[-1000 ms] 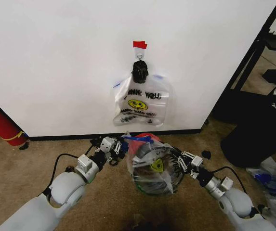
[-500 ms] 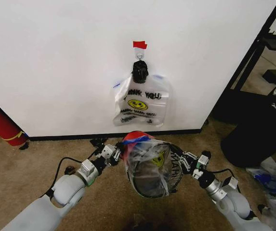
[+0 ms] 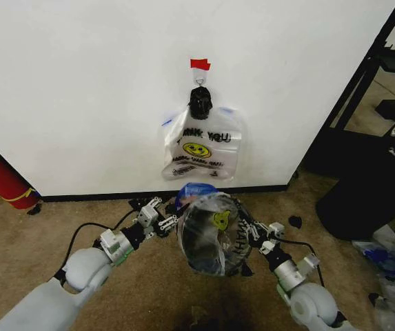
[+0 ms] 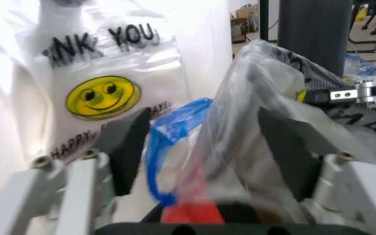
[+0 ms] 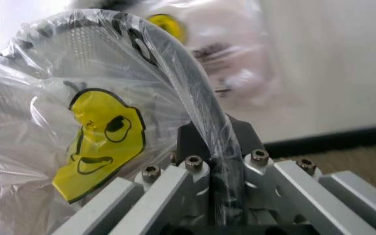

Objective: Pick up the garbage bag from the wall and place it over the trash bin.

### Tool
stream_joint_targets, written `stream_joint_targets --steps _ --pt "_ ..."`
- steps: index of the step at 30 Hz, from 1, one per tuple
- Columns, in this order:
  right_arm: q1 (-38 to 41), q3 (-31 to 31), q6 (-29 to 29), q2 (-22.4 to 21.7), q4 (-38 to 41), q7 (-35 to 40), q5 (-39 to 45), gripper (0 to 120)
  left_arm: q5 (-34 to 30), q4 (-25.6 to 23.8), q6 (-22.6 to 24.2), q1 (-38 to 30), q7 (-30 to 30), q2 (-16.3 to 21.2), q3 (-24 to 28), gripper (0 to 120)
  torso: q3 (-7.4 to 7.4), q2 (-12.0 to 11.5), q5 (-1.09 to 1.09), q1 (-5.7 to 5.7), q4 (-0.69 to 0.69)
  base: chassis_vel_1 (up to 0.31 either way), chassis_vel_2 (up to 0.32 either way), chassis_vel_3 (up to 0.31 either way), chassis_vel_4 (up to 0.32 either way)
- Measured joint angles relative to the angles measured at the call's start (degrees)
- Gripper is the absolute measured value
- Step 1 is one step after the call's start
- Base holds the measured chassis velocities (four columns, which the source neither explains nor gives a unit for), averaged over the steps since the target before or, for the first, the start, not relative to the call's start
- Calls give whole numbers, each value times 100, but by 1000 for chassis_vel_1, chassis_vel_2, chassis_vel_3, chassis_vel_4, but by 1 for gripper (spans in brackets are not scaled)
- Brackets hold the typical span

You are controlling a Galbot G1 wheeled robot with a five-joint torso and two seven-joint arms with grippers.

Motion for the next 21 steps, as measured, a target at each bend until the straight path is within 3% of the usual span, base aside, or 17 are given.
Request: stream_joint_targets --steps 3,5,8,11,16,19,21 --pt "38 -163 -101 68 207 775 284 0 -7 -62 -89 80 -366 -86 -182 85 0 0 0 0 0 0 0 0 0" --pt "49 -199 -94 87 230 898 309 0 -7 -160 -81 119 -633 -108 -184 89 0 0 0 0 0 0 0 0 0" --pt "105 -374 64 170 281 1258 273 0 -161 -840 249 368 -1767 -187 -41 98 0 0 1 0 -1 0 0 0 0" --pt "194 -550 233 245 303 1482 15 0 -331 -1498 695 694 -2183 -252 203 100 0 0 1 0 0 0 0 0 0" --pt "364 -785 523 348 279 1715 -782 0 -605 -2064 995 1056 -2209 -424 469 90 0 0 1 0 1 0 0 0 0" --pt "418 -873 631 377 238 1834 -1162 0 -831 -2201 1062 1172 -2177 -467 623 77 0 0 2 0 1 0 0 0 0" --pt "427 -889 647 382 230 1861 -1228 0 -865 -2218 1073 1187 -2177 -473 653 75 -1 0 2 0 1 0 0 0 0"
